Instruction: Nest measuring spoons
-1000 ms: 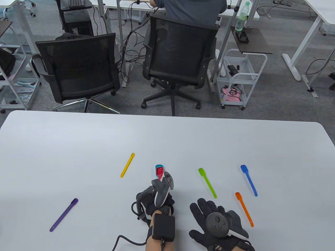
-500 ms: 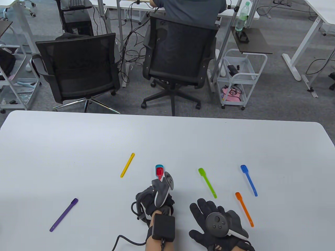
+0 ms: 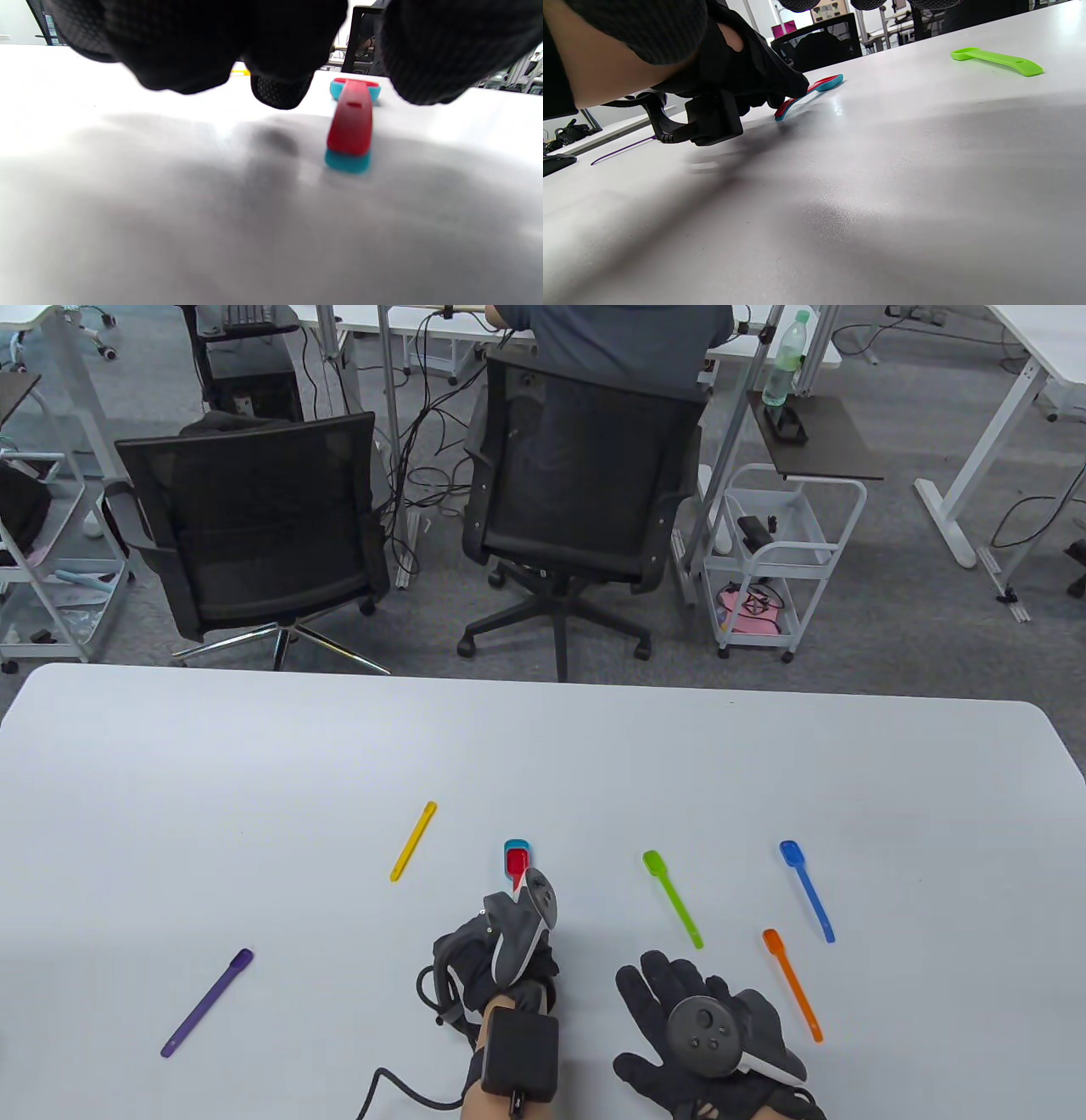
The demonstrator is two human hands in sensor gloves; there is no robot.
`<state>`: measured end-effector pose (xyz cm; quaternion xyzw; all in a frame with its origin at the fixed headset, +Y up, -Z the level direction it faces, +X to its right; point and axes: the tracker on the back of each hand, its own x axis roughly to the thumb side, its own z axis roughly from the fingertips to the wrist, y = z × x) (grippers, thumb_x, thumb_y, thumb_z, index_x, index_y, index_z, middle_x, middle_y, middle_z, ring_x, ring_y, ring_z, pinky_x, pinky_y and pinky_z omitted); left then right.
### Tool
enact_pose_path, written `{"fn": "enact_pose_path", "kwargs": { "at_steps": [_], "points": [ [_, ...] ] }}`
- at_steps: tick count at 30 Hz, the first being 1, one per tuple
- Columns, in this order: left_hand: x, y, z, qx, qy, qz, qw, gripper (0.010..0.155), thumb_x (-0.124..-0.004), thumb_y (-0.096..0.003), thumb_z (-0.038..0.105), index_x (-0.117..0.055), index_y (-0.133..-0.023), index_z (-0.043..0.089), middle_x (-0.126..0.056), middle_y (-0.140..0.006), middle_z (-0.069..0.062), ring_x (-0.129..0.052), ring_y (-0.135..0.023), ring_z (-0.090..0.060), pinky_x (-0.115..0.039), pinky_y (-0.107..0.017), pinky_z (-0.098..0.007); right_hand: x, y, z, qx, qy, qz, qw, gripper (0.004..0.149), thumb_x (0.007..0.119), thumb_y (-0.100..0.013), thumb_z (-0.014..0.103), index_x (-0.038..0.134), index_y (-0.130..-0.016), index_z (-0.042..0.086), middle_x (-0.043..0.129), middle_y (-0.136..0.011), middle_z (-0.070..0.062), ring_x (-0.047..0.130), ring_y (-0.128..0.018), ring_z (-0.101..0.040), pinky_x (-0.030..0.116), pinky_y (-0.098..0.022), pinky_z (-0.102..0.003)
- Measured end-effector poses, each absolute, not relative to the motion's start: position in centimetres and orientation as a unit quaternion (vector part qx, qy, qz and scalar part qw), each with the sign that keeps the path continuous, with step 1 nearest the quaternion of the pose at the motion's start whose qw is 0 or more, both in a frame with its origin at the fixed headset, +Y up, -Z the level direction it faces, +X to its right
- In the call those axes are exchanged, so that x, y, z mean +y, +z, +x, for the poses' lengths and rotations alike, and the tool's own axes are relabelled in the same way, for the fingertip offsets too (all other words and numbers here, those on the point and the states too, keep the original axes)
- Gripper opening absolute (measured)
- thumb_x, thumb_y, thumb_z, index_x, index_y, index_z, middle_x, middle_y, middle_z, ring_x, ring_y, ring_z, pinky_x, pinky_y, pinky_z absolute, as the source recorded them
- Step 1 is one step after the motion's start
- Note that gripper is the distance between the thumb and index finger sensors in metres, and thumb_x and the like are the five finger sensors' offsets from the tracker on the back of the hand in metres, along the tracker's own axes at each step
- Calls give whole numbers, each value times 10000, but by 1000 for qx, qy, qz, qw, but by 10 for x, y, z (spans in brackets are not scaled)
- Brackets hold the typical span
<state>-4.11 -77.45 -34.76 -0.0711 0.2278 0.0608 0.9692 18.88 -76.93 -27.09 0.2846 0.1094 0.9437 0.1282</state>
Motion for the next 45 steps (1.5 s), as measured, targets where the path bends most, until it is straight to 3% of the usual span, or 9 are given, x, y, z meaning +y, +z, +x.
{"fn": "enact_pose_path", "kwargs": {
  "at_steps": [10, 15, 21, 27, 33, 45],
  "points": [
    [-725, -315, -72, 123, 72, -7, 990, 823, -876, -425, 668, -810, -988, 71, -972, -474, 95, -1008, -398, -178, -661, -661, -658, -771, -273, 190, 119, 945, 276, 130, 900, 730, -414, 636, 352, -1080, 163, 304, -1133, -261, 413, -977, -619, 390, -593, -816],
    [-711, -292, -100, 73, 84, 11, 994, 878, -855, -428, 681, -695, -1084, 120, -962, -744, 36, -988, -695, -299, -568, -710, -707, -773, -275, 190, 124, 947, 269, 126, 902, 730, -413, 636, 351, -1080, 163, 303, -1133, -260, 412, -976, -619, 390, -592, -816],
    [-718, -270, -144, 45, 111, 6, 993, 925, -834, -431, 697, -601, -1142, 154, -859, -999, -26, -863, -962, -415, -435, -742, -771, -773, -276, 192, 128, 950, 257, 123, 900, 729, -414, 635, 351, -1079, 162, 303, -1132, -260, 410, -976, -620, 390, -593, -815],
    [-749, -267, -181, 13, 122, -88, 988, 1027, -781, -427, 727, -379, -1213, 203, -463, -1265, -138, -470, -1186, -534, -235, -710, -819, -778, -280, 192, 141, 952, 246, 120, 900, 730, -413, 634, 352, -1079, 160, 302, -1131, -262, 410, -976, -620, 388, -593, -815],
    [-772, -266, -199, -1, 156, -119, 980, 1035, -776, -429, 718, -341, -1215, 203, -359, -1279, -161, -346, -1193, -562, -182, -692, -828, -784, -282, 188, 155, 953, 237, 107, 902, 729, -413, 634, 347, -1079, 160, 300, -1131, -261, 408, -977, -617, 390, -595, -813],
    [-774, -265, -205, -11, 174, -108, 979, 1028, -772, -429, 715, -350, -1214, 202, -391, -1277, -155, -352, -1191, -566, -177, -688, -830, -780, -288, 195, 152, 953, 228, 132, 896, 727, -418, 631, 344, -1084, 170, 302, -1142, -250, 416, -985, -604, 382, -607, -808]
  ]
}}
